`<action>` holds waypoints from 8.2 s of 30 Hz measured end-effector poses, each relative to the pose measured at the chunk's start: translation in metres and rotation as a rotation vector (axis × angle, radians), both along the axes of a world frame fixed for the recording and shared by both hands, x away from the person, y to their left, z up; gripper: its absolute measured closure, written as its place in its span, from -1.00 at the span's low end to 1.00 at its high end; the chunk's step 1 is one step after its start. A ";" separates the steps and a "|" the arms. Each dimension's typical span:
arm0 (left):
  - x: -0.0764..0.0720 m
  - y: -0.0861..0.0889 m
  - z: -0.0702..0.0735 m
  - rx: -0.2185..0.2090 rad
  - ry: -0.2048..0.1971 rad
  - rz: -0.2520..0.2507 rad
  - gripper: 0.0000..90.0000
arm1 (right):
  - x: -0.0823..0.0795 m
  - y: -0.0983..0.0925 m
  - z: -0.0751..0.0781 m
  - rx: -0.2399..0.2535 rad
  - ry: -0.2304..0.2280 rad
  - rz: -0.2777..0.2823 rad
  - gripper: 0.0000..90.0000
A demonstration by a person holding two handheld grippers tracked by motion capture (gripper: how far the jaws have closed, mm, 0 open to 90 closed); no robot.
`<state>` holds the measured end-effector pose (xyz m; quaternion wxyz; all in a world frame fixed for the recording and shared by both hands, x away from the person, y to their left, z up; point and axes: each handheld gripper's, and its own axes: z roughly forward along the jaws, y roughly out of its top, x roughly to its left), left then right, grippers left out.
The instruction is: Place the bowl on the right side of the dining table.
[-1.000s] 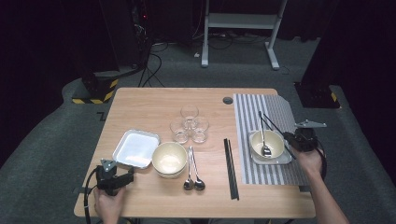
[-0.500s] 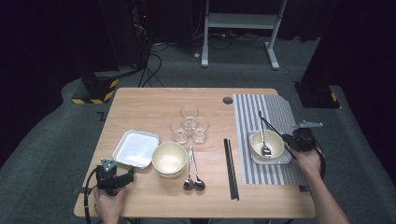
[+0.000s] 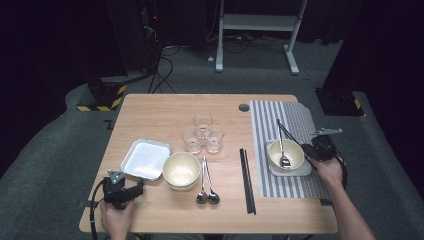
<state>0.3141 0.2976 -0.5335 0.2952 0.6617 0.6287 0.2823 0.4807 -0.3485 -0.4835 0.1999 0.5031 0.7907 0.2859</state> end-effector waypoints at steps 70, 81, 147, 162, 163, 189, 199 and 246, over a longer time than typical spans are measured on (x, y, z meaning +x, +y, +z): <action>0.000 0.000 0.000 0.001 0.000 0.001 -0.63 | 0.002 -0.006 -0.008 0.034 -0.004 -0.045 0.96; 0.000 0.000 0.000 0.000 0.000 0.001 -0.63 | 0.002 -0.003 -0.009 0.035 -0.005 -0.040 0.96; 0.000 0.000 0.000 -0.001 0.000 0.001 -0.63 | -0.057 0.000 -0.005 -0.020 -0.077 -0.092 0.57; 0.000 0.000 0.000 -0.001 0.000 0.001 -0.63 | -0.056 0.001 -0.007 -0.031 -0.065 -0.068 0.53; 0.000 0.000 0.000 0.000 0.000 0.001 -0.63 | -0.056 0.001 -0.007 -0.032 -0.062 -0.067 0.53; 0.000 0.000 0.000 0.000 0.000 0.001 -0.63 | -0.046 -0.003 -0.010 -0.069 -0.052 -0.016 0.76; 0.000 0.000 0.000 0.000 0.000 0.001 -0.63 | -0.043 -0.005 -0.009 -0.076 -0.041 0.011 0.76; 0.000 0.000 0.000 -0.003 0.000 -0.004 -0.63 | -0.126 0.025 0.030 0.160 -0.180 -0.114 0.99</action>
